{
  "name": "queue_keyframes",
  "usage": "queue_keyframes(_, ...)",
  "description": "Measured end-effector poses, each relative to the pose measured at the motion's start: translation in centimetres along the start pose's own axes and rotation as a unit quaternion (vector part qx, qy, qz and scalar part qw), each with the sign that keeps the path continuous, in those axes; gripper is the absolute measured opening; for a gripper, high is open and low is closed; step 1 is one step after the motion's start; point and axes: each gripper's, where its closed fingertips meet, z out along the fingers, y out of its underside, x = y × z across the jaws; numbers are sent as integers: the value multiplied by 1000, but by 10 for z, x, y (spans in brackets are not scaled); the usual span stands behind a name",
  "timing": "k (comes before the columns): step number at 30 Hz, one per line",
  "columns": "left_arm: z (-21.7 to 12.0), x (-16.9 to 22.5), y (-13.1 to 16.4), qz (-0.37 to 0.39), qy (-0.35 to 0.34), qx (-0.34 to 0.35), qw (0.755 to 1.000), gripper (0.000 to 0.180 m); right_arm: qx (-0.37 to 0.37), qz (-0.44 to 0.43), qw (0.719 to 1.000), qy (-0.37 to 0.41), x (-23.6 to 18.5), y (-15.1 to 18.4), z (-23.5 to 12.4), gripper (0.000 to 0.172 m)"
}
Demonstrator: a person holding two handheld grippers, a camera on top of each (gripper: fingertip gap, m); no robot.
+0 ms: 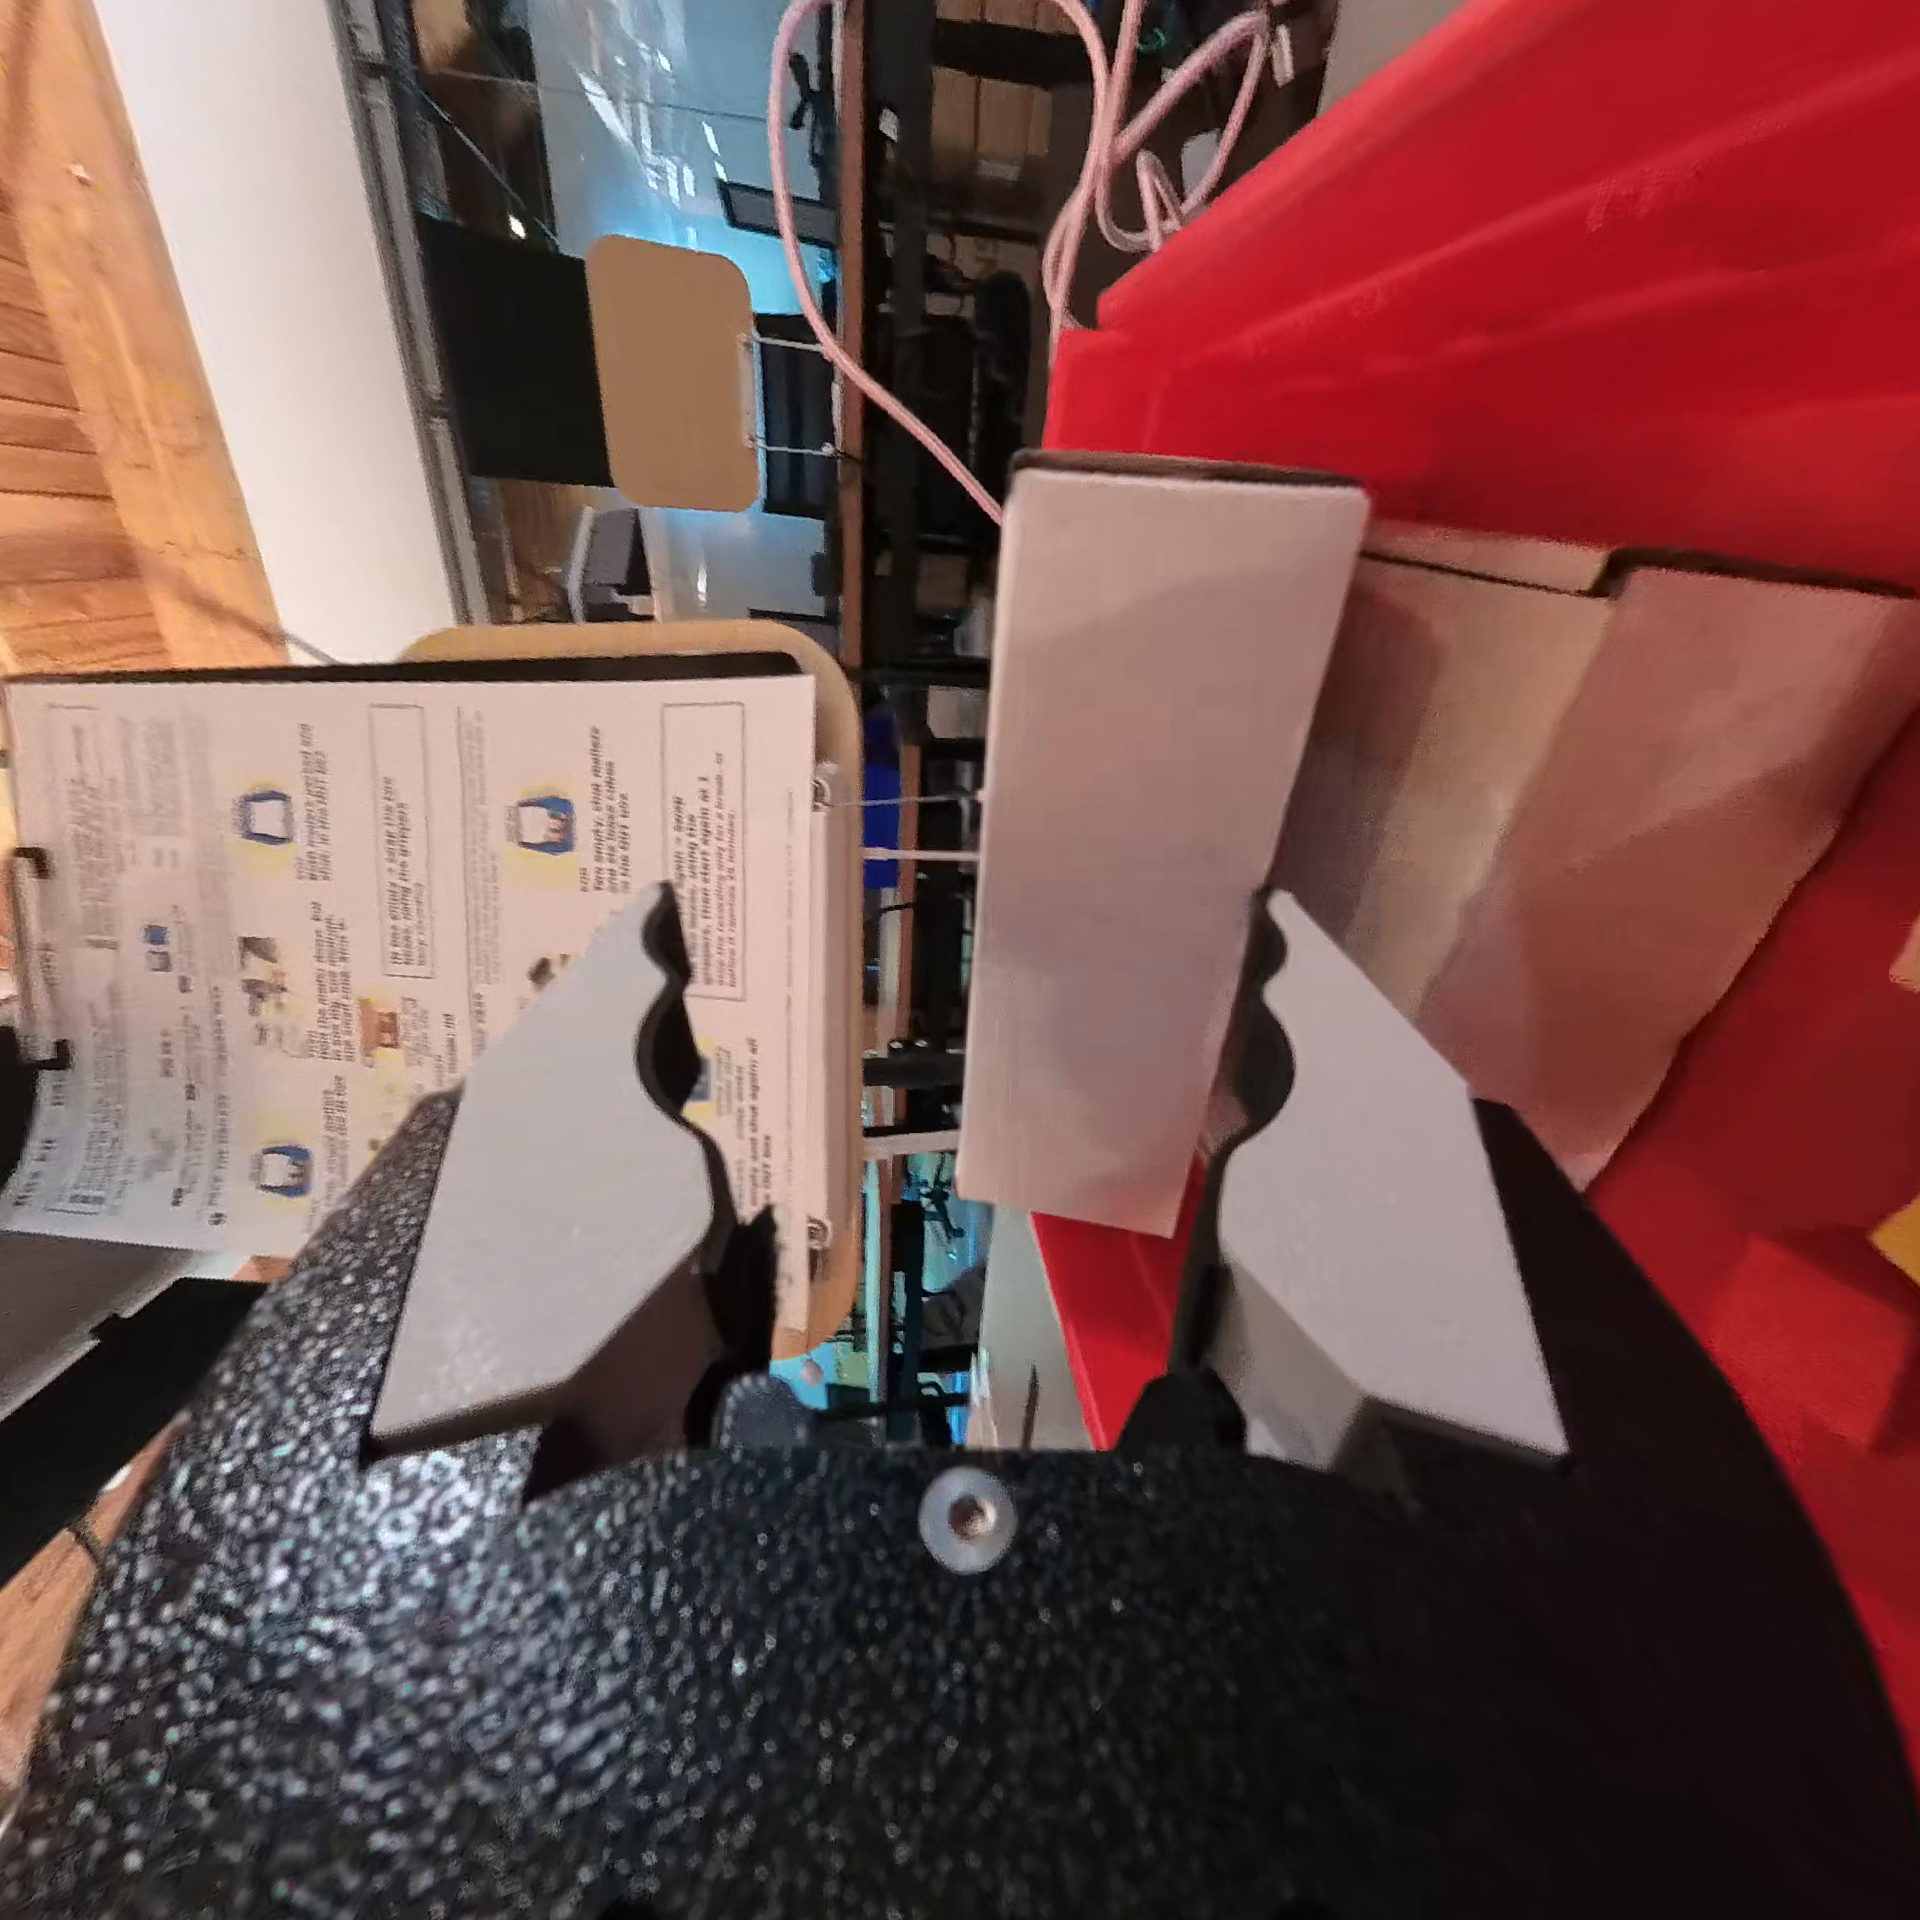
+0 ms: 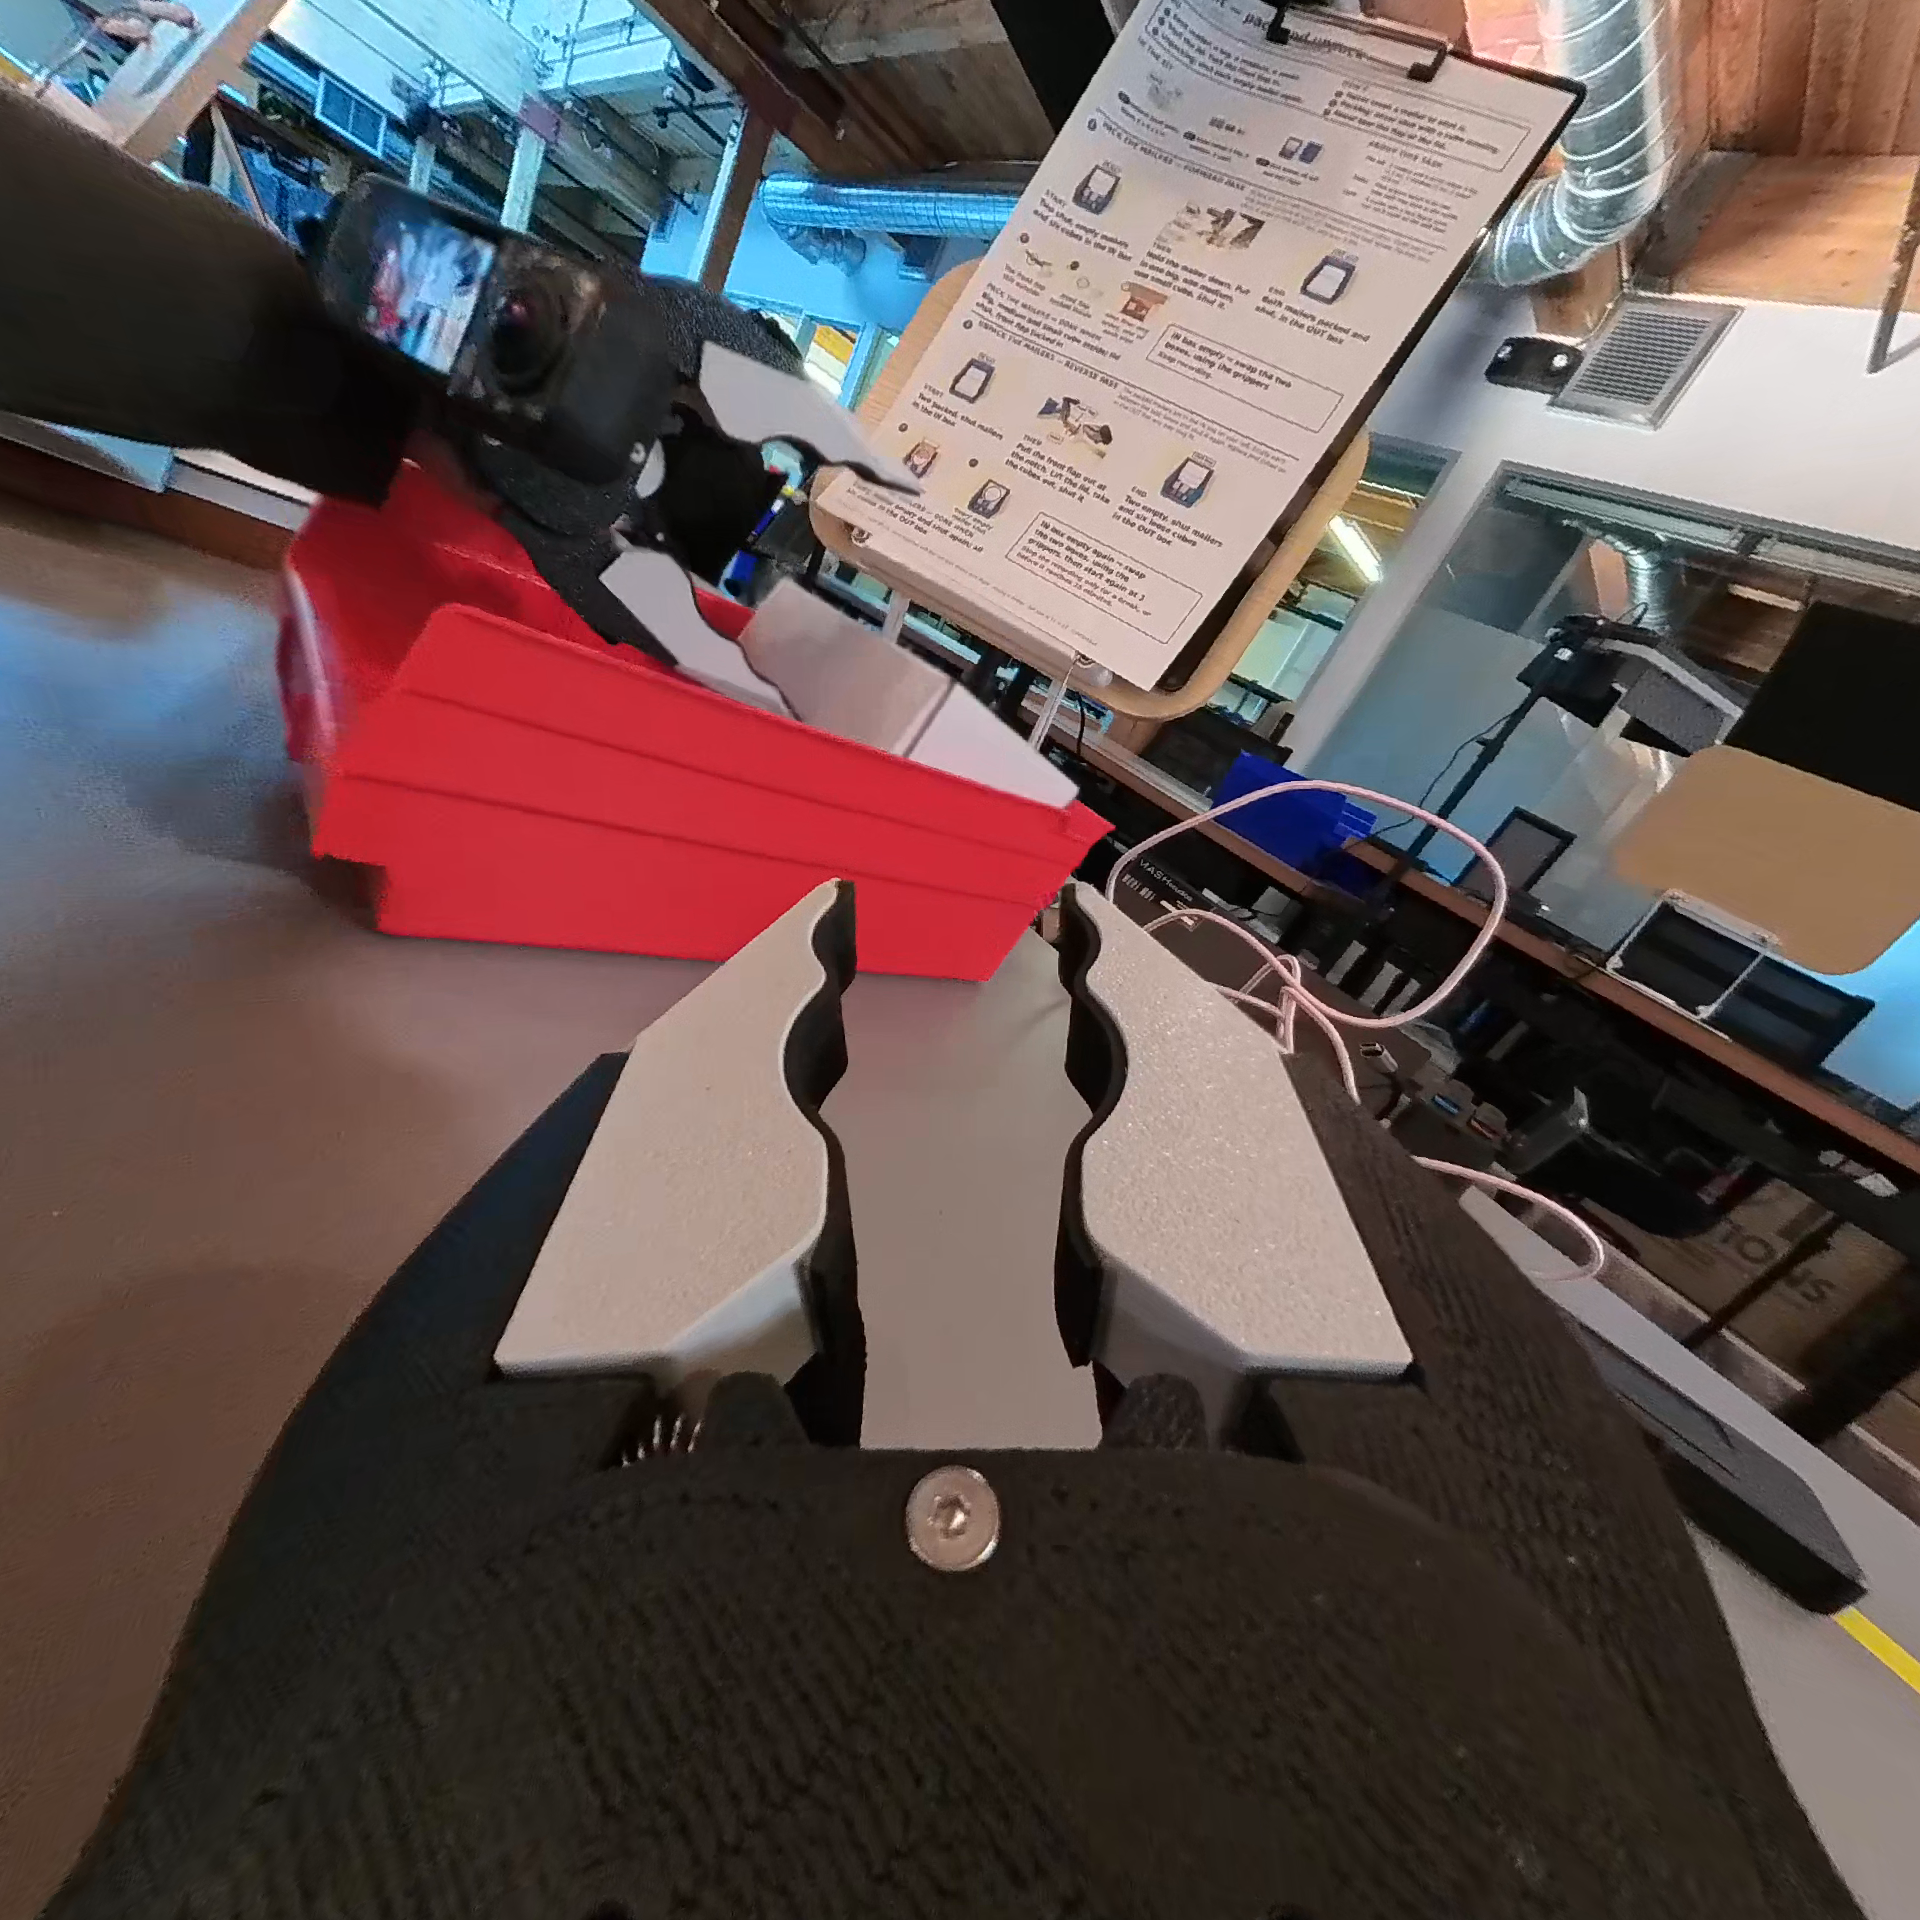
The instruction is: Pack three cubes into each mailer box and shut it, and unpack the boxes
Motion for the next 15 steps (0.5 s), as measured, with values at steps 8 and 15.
queue_keyframes(8, 1, -5, -6, -3, -17, 15, 1000, 94, -23, -65, 997, -31, -3, -4, 26, 50)
queue_keyframes(15, 1, -8, -3, -22, -20, 26, 999, 95, -118, -158, 970, -145, -5, -6, 147, 82)
